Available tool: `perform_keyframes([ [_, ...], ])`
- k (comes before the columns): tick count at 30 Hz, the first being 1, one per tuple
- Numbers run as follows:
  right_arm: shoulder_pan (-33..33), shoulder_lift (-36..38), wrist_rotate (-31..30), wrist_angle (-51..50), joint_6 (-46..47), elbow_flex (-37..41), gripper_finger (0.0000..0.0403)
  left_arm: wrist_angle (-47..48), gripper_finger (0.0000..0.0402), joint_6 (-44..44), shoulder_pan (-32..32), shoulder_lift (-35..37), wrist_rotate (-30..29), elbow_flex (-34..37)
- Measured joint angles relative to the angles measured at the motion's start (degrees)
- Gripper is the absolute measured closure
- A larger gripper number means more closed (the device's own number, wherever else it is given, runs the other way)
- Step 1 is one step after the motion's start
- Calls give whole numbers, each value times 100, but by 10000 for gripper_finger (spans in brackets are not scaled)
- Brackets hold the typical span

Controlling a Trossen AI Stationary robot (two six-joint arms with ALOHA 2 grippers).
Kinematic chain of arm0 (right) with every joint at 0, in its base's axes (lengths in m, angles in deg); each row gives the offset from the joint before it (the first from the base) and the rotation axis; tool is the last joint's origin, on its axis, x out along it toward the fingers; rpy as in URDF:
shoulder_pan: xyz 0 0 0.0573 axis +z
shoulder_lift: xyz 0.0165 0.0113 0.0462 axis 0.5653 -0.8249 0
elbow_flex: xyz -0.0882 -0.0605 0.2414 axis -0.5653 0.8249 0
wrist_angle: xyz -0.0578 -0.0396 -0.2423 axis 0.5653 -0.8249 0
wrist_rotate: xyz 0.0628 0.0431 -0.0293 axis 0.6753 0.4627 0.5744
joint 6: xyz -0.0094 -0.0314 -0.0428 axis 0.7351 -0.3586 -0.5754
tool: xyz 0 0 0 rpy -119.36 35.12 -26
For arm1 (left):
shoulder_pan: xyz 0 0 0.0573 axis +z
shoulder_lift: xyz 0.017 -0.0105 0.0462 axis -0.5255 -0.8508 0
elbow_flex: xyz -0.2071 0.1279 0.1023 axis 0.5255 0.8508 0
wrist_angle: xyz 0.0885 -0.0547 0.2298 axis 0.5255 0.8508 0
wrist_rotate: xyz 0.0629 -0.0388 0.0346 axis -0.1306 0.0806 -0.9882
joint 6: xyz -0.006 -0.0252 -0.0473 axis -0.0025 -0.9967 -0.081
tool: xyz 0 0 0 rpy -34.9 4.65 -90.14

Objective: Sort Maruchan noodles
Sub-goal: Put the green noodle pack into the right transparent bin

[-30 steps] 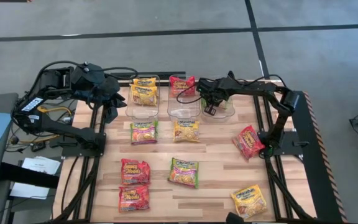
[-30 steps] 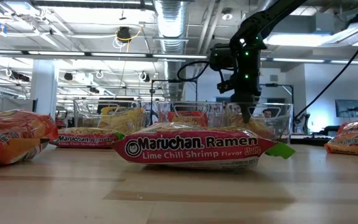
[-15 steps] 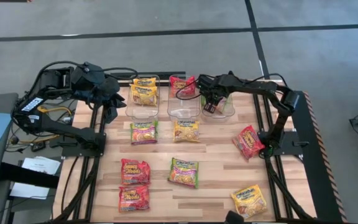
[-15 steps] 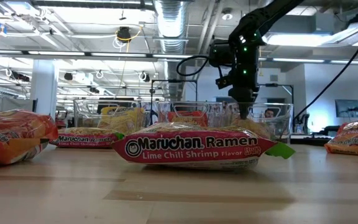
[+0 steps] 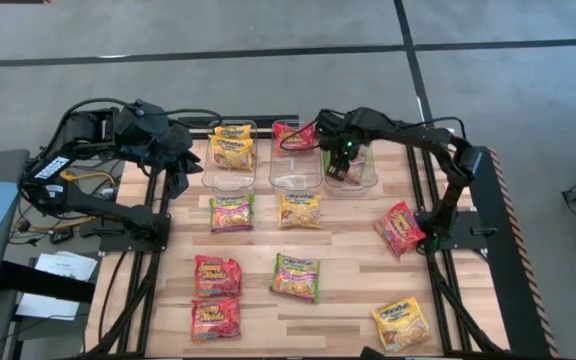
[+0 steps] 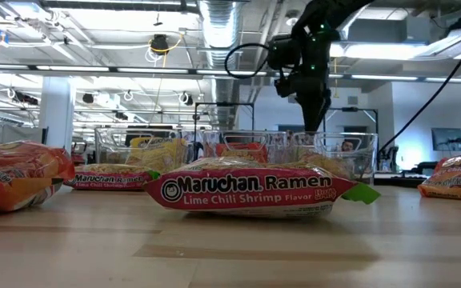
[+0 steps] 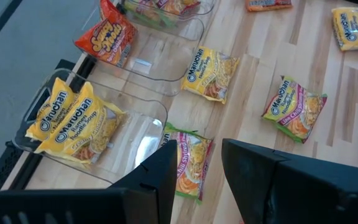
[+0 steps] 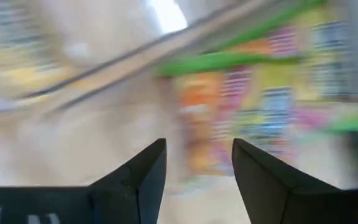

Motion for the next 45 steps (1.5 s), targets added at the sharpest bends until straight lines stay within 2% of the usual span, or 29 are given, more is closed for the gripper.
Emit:
perform_keyframes([
  [2,-144,0,933,-44,-79,38,201,1,288,0,-1,0,0,0],
  [3,-207,0,1212,-6,-90,76,203,1,288,0,0,0,0,0],
  [10,-523,-4,1648,183,-101,576,211,3,288,0,0,0,0,0],
  [24,-662,-7,1619,794,-66,1277,211,3,288,4,0,0,0,0],
  [31,-766,-15,1449,1253,88,1334,211,5,288,7,0,0,0,0],
  [36,-854,-384,1419,1302,127,1316,211,20,288,7,0,2,0,0],
  [43,-842,-826,997,1033,268,944,212,158,288,7,0,2,0,-2],
  [45,-817,-841,681,1074,394,841,212,160,288,7,0,2,0,-2],
])
